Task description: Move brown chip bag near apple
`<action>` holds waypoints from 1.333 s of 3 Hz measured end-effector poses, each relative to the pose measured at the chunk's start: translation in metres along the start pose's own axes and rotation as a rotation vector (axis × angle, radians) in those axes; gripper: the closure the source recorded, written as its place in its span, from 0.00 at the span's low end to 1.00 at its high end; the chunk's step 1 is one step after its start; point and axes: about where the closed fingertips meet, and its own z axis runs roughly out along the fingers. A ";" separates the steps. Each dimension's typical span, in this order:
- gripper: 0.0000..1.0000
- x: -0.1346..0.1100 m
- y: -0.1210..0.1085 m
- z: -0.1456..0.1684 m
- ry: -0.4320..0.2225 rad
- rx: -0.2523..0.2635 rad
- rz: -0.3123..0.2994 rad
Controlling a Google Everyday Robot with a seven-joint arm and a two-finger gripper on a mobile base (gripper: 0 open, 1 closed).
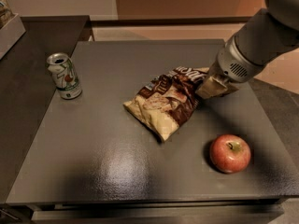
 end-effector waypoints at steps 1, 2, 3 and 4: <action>0.84 0.012 0.009 -0.003 0.011 0.001 0.033; 0.62 0.022 0.011 -0.007 0.022 0.004 0.055; 0.38 0.032 0.012 -0.012 0.034 0.009 0.071; 0.15 0.038 0.012 -0.015 0.040 0.012 0.081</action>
Offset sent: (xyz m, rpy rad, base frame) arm -0.0282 -0.0301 -0.0060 -0.0070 0.0363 -0.0864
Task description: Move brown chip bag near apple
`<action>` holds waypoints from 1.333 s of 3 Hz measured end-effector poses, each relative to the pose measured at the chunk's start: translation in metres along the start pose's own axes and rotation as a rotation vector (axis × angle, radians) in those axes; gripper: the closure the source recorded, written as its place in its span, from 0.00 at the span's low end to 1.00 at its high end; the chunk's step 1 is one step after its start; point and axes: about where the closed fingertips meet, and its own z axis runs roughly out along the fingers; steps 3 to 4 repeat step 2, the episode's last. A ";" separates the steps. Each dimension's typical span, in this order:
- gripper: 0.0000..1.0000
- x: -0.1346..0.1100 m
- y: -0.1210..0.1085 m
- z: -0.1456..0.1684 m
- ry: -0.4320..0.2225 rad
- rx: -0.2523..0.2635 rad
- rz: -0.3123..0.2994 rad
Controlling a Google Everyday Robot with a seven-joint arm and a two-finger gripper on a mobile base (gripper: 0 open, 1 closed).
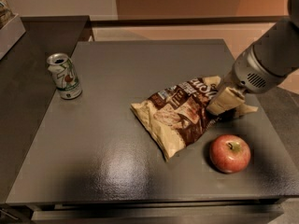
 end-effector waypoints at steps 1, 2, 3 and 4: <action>0.00 -0.001 0.001 0.001 0.001 -0.001 -0.002; 0.00 -0.001 0.001 0.001 0.001 -0.001 -0.002; 0.00 -0.001 0.001 0.001 0.001 -0.001 -0.002; 0.00 -0.001 0.001 0.001 0.001 -0.001 -0.002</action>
Offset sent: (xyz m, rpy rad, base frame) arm -0.0002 0.0009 -0.0004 -0.0005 0.0008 0.0019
